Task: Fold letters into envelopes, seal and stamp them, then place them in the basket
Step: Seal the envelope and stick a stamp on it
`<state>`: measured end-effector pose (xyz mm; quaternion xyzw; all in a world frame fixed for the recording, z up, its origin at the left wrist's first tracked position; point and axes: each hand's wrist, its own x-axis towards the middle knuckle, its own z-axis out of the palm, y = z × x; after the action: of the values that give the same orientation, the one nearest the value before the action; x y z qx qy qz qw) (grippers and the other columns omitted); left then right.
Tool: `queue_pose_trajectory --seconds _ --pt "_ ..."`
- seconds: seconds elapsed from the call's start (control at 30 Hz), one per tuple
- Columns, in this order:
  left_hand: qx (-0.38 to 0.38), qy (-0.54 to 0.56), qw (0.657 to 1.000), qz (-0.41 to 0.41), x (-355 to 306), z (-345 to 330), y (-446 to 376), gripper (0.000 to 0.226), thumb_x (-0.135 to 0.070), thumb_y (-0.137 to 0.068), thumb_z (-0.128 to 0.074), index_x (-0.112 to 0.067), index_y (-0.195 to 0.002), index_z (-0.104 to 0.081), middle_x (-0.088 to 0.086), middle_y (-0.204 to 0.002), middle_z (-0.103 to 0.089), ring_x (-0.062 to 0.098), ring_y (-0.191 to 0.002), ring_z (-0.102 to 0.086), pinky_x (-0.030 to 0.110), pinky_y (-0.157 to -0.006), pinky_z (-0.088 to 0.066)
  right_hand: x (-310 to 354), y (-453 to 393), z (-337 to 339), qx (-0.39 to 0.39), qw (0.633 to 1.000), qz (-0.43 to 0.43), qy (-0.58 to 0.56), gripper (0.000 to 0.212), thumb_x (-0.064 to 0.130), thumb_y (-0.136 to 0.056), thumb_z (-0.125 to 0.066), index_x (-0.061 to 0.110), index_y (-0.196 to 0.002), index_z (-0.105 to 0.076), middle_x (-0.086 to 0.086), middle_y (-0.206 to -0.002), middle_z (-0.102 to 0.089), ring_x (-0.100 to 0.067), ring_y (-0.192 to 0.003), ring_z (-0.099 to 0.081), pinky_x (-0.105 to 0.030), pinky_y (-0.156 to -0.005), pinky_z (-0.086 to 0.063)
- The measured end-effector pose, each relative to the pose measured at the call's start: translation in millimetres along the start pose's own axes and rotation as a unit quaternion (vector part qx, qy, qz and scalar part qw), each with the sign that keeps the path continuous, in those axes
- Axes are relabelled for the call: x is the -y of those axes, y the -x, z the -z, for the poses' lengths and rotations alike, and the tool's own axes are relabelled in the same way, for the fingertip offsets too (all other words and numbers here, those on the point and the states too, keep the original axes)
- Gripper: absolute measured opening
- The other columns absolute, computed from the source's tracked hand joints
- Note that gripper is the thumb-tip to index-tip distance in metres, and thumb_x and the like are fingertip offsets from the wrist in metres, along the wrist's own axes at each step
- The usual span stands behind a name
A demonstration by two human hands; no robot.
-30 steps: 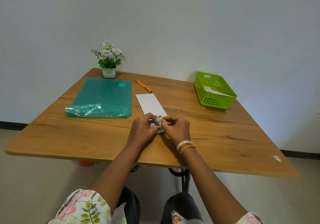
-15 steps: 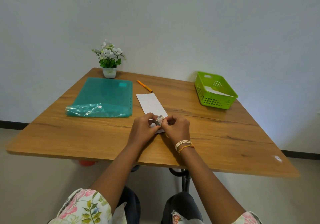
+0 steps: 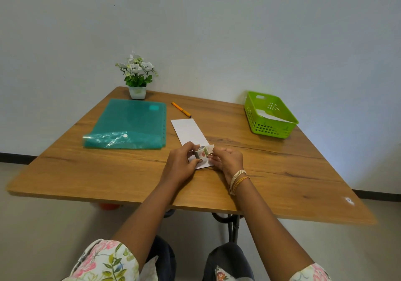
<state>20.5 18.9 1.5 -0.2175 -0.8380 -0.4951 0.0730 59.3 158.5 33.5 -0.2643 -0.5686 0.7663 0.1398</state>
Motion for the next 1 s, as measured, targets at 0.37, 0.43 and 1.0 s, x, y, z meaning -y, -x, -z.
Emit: queue_pose_trajectory --seconds 0.37,0.43,1.0 --pt "-0.008 0.043 0.999 -0.017 2.0 2.3 2.3 0.029 -0.003 -0.083 -0.07 -0.018 -0.106 -0.061 0.003 -0.122 -0.064 0.012 -0.112 -0.062 0.024 -0.086 -0.056 9.3 -2.5 10.2 0.034 0.993 -0.073 -0.09 0.008 0.002 -0.087 -0.061 -0.006 -0.088 -0.057 -0.02 -0.081 -0.066 -0.026 -0.072 -0.069 -0.029 -0.061 -0.059" --pt "-0.027 0.048 0.998 -0.014 1.9 3.0 2.4 0.028 -0.003 -0.084 -0.069 -0.017 -0.106 -0.061 0.004 -0.121 -0.064 0.009 -0.11 -0.062 0.015 -0.082 -0.053 11.3 -1.5 12.3 0.032 0.991 -0.081 -0.104 0.008 0.003 -0.088 -0.061 -0.003 -0.086 -0.057 -0.021 -0.082 -0.066 -0.027 -0.076 -0.068 -0.029 -0.062 -0.059" --pt "0.012 -0.063 0.998 -0.027 -21.3 -36.0 -57.3 0.028 -0.016 -0.08 -0.075 -0.013 -0.107 -0.072 0.004 -0.108 -0.07 0.021 -0.102 -0.063 0.033 -0.085 -0.052 -6.7 2.0 34.0 -0.066 0.989 0.071 -0.109 0.007 -0.006 -0.083 -0.064 -0.001 -0.078 -0.066 -0.01 -0.071 -0.07 -0.015 -0.065 -0.069 -0.03 -0.069 -0.059"
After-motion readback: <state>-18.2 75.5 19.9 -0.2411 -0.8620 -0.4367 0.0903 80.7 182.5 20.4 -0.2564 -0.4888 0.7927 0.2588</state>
